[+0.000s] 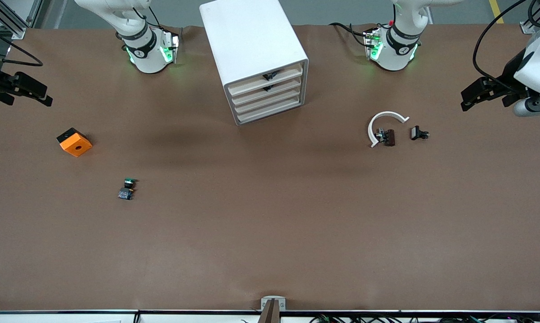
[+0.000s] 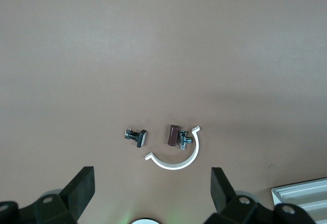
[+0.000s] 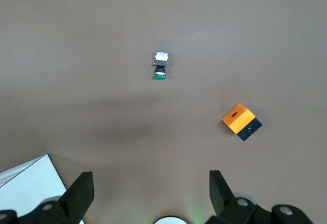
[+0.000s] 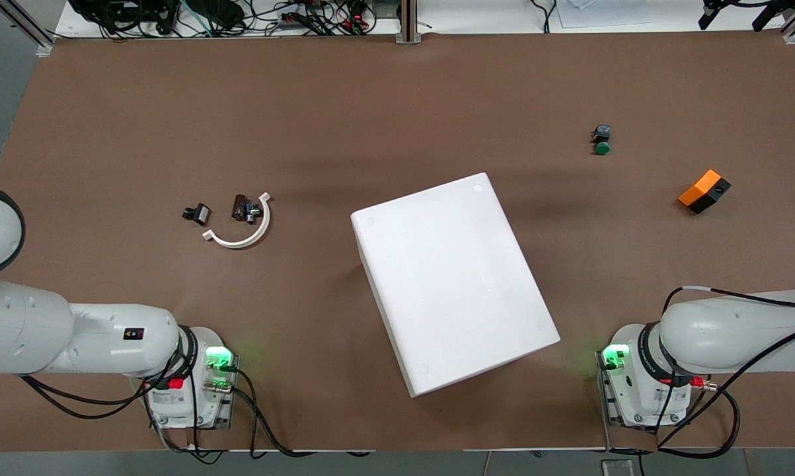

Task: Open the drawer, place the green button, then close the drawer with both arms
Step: 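Reach the left gripper toward the top drawer of the white cabinet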

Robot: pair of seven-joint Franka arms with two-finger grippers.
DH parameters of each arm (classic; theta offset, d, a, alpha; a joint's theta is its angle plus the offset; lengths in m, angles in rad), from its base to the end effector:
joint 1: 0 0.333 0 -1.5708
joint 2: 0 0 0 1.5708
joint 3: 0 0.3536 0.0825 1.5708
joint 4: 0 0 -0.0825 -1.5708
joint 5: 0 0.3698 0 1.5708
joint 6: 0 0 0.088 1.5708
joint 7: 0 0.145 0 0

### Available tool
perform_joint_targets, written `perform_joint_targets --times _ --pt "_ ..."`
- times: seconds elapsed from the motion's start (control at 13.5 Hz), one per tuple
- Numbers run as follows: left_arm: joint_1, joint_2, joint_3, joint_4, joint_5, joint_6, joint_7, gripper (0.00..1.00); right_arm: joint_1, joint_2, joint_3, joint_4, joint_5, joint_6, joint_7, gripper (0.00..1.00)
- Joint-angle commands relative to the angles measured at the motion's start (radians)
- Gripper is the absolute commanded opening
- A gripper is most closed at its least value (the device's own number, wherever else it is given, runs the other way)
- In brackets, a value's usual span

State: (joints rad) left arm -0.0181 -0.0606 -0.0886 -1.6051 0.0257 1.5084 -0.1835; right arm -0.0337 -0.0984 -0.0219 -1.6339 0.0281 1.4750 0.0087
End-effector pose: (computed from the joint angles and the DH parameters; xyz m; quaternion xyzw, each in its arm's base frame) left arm 0.5086 -0.0521 0.6350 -0.9990 -0.0391 0.0157 0.0180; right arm 0.4925 -0.0237 0.6385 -0.9989 0.0311 0.0299 0.0158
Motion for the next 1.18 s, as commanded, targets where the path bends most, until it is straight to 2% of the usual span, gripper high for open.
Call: perform_joint_targets --times 0.0,0.3,0.74,0.89,1.11 --pt "0.004 0.01 -0.008 0.022 0.003 -0.01 0.004 1.0 -0.009 -0.027 0.003 -0.024 0.018 0.005 0.001 1.0" --pt "0.015 0.053 -0.008 0.03 0.003 -0.011 0.012 1.0 -0.009 -0.032 0.003 -0.032 0.018 0.007 0.001 1.0" --pt "0.004 0.243 -0.011 0.03 -0.013 0.01 -0.01 1.0 -0.009 -0.058 0.003 -0.069 0.018 0.027 -0.001 1.0" --pt "0.0 0.304 -0.019 0.03 -0.03 0.032 -0.083 1.0 -0.009 -0.057 0.003 -0.067 0.016 0.028 -0.001 1.0" --pt "-0.025 0.401 -0.02 0.028 -0.139 0.035 -0.3 1.0 -0.009 -0.055 0.003 -0.064 0.016 0.03 -0.001 1.0"
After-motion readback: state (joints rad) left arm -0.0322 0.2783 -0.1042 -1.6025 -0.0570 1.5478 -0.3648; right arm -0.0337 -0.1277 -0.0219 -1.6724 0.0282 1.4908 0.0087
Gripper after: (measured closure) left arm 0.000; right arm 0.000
